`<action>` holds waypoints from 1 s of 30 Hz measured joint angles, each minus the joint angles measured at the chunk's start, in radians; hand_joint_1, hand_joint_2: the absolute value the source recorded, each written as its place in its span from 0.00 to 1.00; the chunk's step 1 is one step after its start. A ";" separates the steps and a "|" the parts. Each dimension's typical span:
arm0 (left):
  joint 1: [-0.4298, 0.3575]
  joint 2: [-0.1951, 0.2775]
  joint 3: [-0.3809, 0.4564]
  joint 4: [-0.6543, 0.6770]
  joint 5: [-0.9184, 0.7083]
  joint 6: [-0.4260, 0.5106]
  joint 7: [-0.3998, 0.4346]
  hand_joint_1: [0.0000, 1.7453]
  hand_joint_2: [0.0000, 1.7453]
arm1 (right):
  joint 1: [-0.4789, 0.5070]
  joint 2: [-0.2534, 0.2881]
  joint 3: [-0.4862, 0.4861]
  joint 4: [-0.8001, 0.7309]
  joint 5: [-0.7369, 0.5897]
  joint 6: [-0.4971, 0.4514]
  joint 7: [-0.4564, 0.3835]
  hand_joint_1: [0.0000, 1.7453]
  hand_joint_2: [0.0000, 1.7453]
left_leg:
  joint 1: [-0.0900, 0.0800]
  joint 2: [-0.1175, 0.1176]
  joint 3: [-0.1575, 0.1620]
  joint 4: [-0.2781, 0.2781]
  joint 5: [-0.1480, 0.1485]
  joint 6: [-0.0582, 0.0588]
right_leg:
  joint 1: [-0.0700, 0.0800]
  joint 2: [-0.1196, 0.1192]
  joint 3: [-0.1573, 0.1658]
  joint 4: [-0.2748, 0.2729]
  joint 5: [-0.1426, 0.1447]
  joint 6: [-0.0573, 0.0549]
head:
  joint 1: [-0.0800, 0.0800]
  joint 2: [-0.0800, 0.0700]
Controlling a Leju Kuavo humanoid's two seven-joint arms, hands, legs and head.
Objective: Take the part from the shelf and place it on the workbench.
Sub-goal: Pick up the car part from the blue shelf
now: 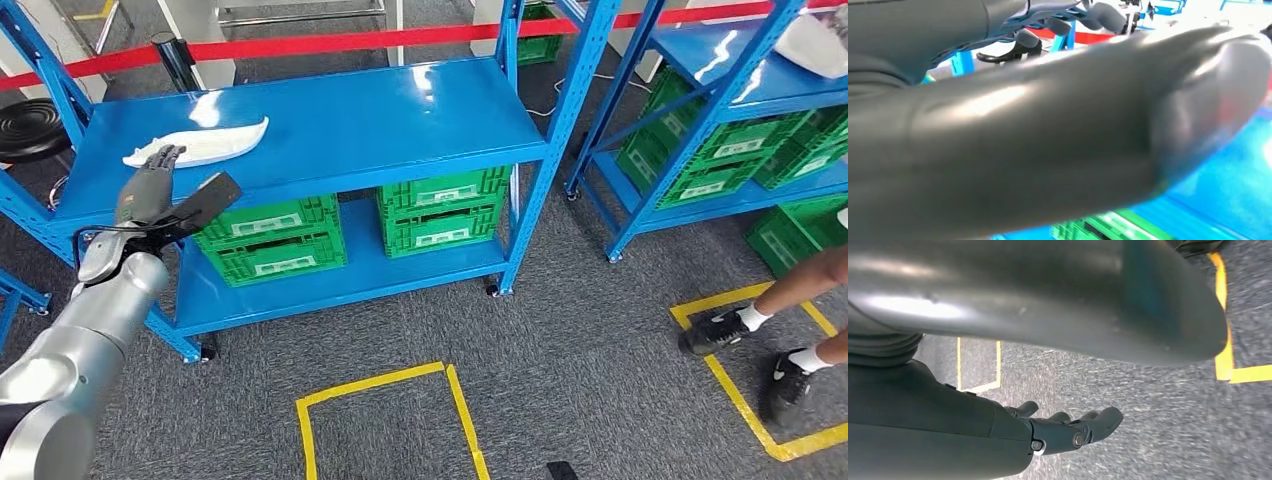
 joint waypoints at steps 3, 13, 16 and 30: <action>0.007 -0.005 -0.001 0.001 0.000 0.000 0.000 0.00 0.00 | 0.006 -0.001 -0.002 0.000 0.000 0.000 0.002 0.00 0.00 | 0.000 -0.011 0.083 -0.021 -0.053 -0.004 | 0.006 -0.001 -0.098 -0.068 -0.071 -0.012 | 0.002 0.000; -0.029 -0.015 -0.004 -0.001 0.007 0.002 0.010 0.00 0.00 | 0.002 -0.003 -0.004 0.002 0.007 -0.003 0.004 0.00 0.00 | -0.011 -0.009 0.090 0.208 -0.128 -0.048 | 0.017 0.007 -0.054 -0.303 0.268 -0.078 | -0.008 0.000; -0.029 -0.015 -0.005 0.000 0.033 0.020 0.006 0.00 0.00 | -0.003 -0.003 -0.004 0.002 0.010 -0.003 0.006 0.00 0.00 | -0.007 -0.004 -0.021 0.301 -0.249 -0.060 | 0.013 0.010 0.005 -0.304 0.227 -0.082 | -0.009 0.000; -0.042 -0.012 -0.009 -0.001 0.102 0.005 -0.003 0.00 0.75 | -0.007 -0.003 -0.007 0.001 0.018 -0.001 0.000 0.00 0.00 | -0.010 -0.002 -0.054 0.029 0.037 -0.004 | 0.016 0.005 -0.013 -0.062 -0.004 -0.033 | -0.007 0.000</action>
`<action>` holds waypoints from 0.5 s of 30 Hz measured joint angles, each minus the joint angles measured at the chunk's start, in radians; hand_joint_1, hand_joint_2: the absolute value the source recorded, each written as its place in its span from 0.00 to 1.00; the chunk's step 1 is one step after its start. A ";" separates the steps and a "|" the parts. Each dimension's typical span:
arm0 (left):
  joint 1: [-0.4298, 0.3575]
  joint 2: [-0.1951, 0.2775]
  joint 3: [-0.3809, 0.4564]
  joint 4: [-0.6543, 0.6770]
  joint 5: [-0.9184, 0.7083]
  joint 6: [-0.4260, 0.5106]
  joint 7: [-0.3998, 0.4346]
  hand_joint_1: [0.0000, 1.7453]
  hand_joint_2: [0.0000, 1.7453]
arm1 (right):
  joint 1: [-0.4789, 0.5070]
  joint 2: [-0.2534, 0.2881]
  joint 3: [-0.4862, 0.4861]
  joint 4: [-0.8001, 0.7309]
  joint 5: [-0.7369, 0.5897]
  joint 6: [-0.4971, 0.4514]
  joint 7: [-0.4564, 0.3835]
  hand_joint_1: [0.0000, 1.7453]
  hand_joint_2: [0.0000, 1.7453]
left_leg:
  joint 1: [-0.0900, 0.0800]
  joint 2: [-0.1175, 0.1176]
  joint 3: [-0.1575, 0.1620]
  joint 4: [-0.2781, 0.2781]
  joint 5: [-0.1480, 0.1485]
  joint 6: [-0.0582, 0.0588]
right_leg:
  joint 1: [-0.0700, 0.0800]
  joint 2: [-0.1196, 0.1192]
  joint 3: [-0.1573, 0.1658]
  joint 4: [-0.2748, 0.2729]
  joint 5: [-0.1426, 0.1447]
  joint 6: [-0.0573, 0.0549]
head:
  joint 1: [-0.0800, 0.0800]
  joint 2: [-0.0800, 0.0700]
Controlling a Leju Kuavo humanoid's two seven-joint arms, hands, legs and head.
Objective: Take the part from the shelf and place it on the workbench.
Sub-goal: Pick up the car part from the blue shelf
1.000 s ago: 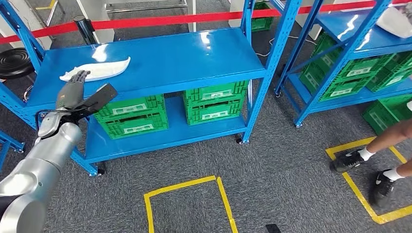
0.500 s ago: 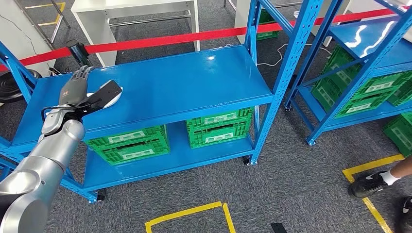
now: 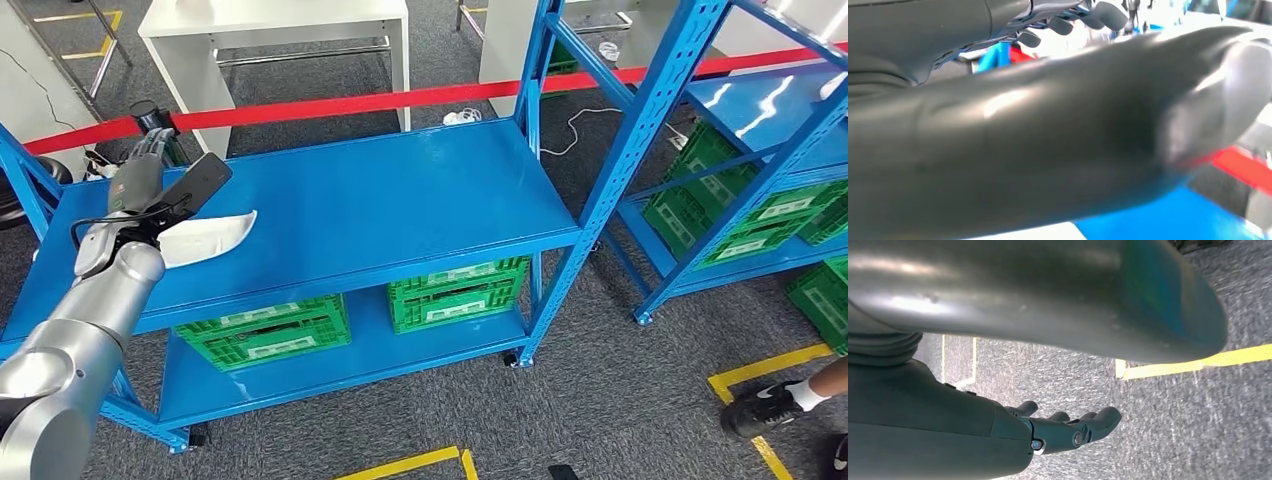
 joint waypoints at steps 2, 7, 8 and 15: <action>0.000 -0.004 -0.001 0.004 0.012 -0.050 0.006 0.00 1.00 | 0.000 0.000 -0.001 0.000 0.000 0.000 0.000 0.00 0.00 | -0.001 -0.001 0.001 0.007 -0.012 0.001 | -0.002 0.000 -0.066 0.074 0.001 0.004 | 0.000 0.000; -0.004 -0.006 -0.007 0.009 0.019 -0.122 0.028 0.00 1.00 | 0.002 -0.001 -0.004 0.000 0.000 0.001 0.002 0.00 0.00 | -0.006 -0.004 0.009 0.037 -0.047 -0.013 | -0.004 -0.007 -0.012 -0.161 0.174 -0.006 | 0.000 0.000; -0.004 -0.005 -0.008 0.010 0.019 -0.136 0.029 0.00 1.00 | 0.002 -0.001 -0.004 0.000 0.000 0.001 0.003 0.00 0.00 | -0.009 -0.005 0.007 0.040 -0.050 -0.013 | -0.004 -0.008 -0.007 -0.177 0.178 -0.008 | -0.001 0.000; -0.005 -0.001 -0.033 0.019 0.019 -0.242 0.018 0.00 1.00 | 0.002 -0.001 -0.011 0.000 0.004 0.002 0.004 0.00 0.00 | -0.013 -0.004 0.015 0.028 -0.051 -0.014 | -0.003 -0.003 -0.006 -0.179 0.175 -0.018 | -0.001 0.000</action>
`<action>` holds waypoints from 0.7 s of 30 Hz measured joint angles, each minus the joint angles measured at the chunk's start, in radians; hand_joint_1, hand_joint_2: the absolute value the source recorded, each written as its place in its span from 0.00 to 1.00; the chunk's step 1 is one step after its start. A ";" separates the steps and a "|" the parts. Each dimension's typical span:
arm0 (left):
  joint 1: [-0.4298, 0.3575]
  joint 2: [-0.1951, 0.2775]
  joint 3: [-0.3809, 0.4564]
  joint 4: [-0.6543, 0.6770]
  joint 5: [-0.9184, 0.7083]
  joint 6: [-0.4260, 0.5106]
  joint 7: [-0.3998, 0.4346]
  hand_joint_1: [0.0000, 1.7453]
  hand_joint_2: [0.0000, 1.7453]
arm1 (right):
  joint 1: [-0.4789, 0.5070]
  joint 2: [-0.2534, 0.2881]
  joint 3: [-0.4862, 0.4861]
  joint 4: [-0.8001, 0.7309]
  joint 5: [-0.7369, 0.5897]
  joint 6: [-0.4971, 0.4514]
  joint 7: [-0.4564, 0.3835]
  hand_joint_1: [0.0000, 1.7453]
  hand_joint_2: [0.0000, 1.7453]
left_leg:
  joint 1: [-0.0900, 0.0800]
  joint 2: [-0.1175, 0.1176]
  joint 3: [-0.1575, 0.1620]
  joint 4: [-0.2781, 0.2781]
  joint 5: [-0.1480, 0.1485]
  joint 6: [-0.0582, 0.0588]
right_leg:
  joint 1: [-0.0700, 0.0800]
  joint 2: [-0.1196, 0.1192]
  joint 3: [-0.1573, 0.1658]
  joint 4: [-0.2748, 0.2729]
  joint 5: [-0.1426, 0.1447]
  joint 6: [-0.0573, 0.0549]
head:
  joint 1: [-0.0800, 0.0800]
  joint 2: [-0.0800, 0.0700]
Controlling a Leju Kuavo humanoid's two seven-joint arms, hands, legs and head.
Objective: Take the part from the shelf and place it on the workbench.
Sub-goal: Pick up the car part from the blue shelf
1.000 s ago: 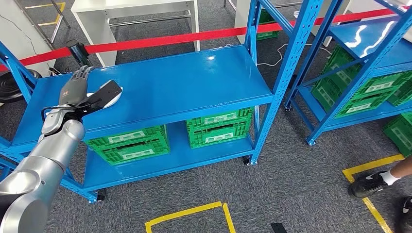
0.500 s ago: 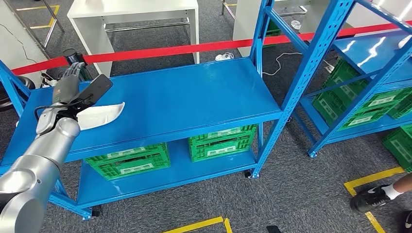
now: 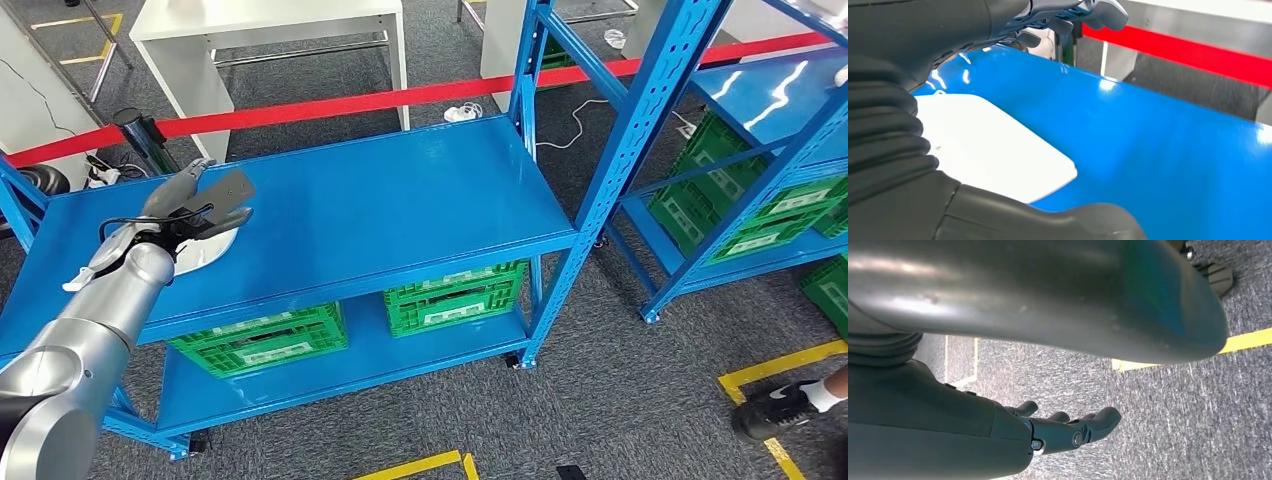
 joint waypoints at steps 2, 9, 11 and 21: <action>0.000 0.001 -0.008 0.002 0.002 -0.018 -0.007 0.00 1.00 | 0.000 0.000 -0.003 0.000 0.001 0.000 -0.002 0.00 0.00 | 0.000 0.000 0.001 -0.002 0.000 -0.004 | 0.000 0.000 0.000 0.000 -0.001 -0.002 | 0.000 0.000; 0.000 0.004 -0.026 0.007 0.005 -0.036 -0.014 0.00 1.00 | 0.001 0.000 -0.011 0.000 0.002 0.000 -0.006 0.00 0.00 | 0.001 0.000 0.001 -0.003 0.001 -0.012 | 0.001 -0.001 0.000 0.001 -0.001 -0.004 | 0.000 0.000; 0.000 0.005 -0.033 0.008 0.004 -0.049 -0.014 0.00 1.00 | 0.002 0.000 -0.013 0.000 0.002 0.000 -0.009 0.00 0.00 | 0.002 0.000 0.001 -0.003 0.001 -0.013 | 0.000 -0.001 0.001 0.001 -0.001 -0.004 | 0.000 0.000; 0.002 0.030 -0.140 0.029 -0.074 -0.160 0.029 0.00 1.00 | 0.004 0.000 -0.018 0.000 0.016 0.005 -0.007 0.00 0.00 | 0.001 0.000 0.001 0.000 0.001 -0.012 | -0.002 -0.002 0.003 0.000 0.000 -0.003 | 0.000 0.000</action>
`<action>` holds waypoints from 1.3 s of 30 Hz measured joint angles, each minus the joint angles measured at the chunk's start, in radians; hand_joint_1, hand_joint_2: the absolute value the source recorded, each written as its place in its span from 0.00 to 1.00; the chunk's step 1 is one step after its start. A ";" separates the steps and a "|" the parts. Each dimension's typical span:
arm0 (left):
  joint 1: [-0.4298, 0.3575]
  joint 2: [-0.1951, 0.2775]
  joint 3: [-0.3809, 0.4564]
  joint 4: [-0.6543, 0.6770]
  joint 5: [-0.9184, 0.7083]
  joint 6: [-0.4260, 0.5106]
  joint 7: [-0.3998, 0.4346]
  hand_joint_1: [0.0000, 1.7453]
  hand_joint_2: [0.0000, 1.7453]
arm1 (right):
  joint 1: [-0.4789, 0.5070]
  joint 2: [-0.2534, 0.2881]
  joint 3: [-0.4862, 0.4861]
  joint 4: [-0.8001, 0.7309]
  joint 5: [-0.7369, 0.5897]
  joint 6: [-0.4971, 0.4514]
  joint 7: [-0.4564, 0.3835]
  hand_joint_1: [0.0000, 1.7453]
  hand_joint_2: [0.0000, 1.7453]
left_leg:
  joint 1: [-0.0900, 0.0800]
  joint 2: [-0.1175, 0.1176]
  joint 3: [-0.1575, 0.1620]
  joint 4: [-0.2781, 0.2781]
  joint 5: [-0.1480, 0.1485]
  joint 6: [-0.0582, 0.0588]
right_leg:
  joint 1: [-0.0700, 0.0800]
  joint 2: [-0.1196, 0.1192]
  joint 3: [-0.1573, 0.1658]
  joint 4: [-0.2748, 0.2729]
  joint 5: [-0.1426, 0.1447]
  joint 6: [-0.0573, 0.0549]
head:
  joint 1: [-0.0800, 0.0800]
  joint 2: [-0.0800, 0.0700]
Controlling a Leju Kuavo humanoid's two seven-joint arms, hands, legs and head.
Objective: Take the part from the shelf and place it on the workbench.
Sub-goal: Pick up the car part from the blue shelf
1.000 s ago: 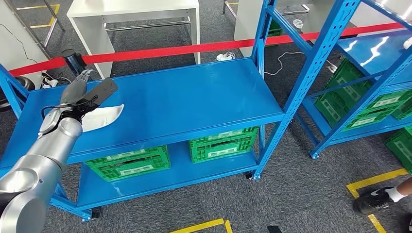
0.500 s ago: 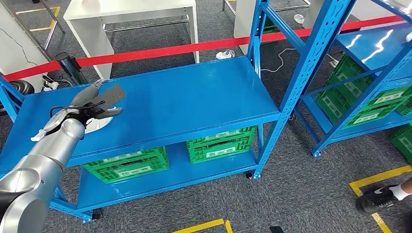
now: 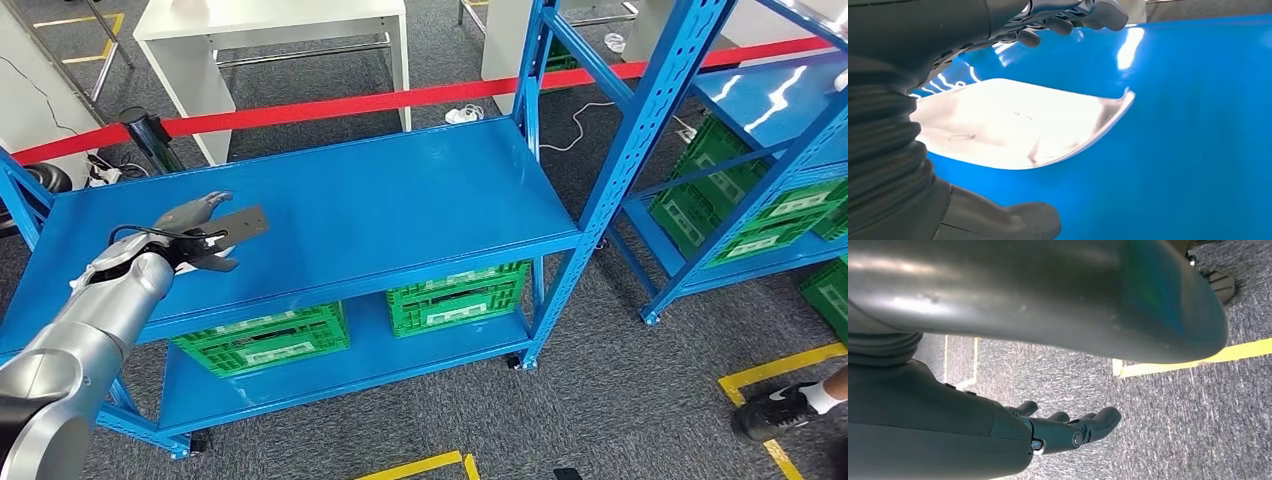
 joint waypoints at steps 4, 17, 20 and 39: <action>0.002 0.004 -0.025 0.009 -0.012 -0.002 0.024 0.00 1.00 | 0.000 0.000 0.000 0.000 0.002 0.000 0.004 0.00 0.00 | 0.000 0.000 0.000 0.000 0.000 0.000 | 0.000 -0.001 0.001 0.000 0.000 0.000 | 0.000 0.000; 0.044 0.013 -0.069 0.029 -0.042 0.092 0.129 0.00 1.00 | 0.001 0.000 -0.002 0.000 0.015 -0.001 0.009 0.00 0.00 | 0.000 0.000 0.000 0.000 0.000 0.000 | 0.000 0.000 0.001 0.000 0.000 0.000 | 0.000 0.000; 0.058 0.014 -0.069 0.033 -0.054 0.183 0.196 0.02 1.00 | 0.000 0.000 -0.002 0.000 0.026 -0.001 0.009 0.00 0.00 | 0.000 0.000 0.000 0.000 0.000 0.000 | 0.000 0.000 0.001 0.000 0.000 0.000 | 0.000 0.000; 0.138 0.066 -0.069 0.053 -0.067 0.337 0.291 1.00 1.00 | -0.007 0.000 -0.002 0.000 0.059 0.000 0.033 0.00 0.00 | 0.000 -0.001 0.000 0.000 0.000 0.000 | 0.000 -0.001 0.001 0.000 0.000 0.000 | 0.000 0.000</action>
